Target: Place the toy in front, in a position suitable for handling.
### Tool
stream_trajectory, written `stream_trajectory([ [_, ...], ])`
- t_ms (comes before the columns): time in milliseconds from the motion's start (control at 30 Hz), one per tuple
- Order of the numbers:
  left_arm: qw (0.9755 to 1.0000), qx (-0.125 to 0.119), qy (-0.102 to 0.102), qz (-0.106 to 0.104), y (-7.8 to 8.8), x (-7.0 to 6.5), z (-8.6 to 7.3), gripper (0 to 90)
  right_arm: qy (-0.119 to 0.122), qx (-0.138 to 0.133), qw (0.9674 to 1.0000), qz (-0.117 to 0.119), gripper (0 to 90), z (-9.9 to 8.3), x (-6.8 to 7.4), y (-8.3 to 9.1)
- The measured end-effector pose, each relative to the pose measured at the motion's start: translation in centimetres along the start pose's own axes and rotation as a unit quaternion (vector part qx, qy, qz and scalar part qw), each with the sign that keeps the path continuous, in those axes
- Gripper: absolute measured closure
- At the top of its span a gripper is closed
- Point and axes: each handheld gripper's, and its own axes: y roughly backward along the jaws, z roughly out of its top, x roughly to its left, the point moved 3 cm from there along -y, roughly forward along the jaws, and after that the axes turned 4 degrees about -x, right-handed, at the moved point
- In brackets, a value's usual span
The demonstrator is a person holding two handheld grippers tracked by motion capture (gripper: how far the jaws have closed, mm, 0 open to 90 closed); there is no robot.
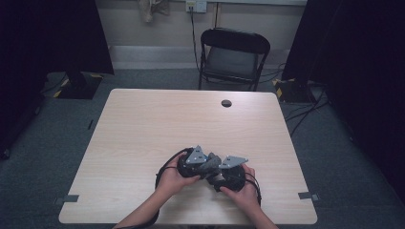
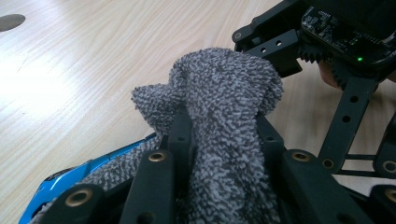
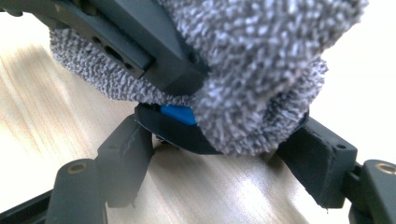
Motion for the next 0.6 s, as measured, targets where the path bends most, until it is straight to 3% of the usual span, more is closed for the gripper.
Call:
stream_trajectory([
  [200,0.9999,0.005,0.0,0.009,0.3,0.3,0.1,68.1,-0.001,0.0,1.0,-0.001,26.8,0.0,0.0,0.0],
  [600,0.999,0.016,0.012,0.039,1.0,2.2,-0.1,68.2,-0.001,0.0,1.0,-0.001,26.8,0.0,0.0,0.0],
])
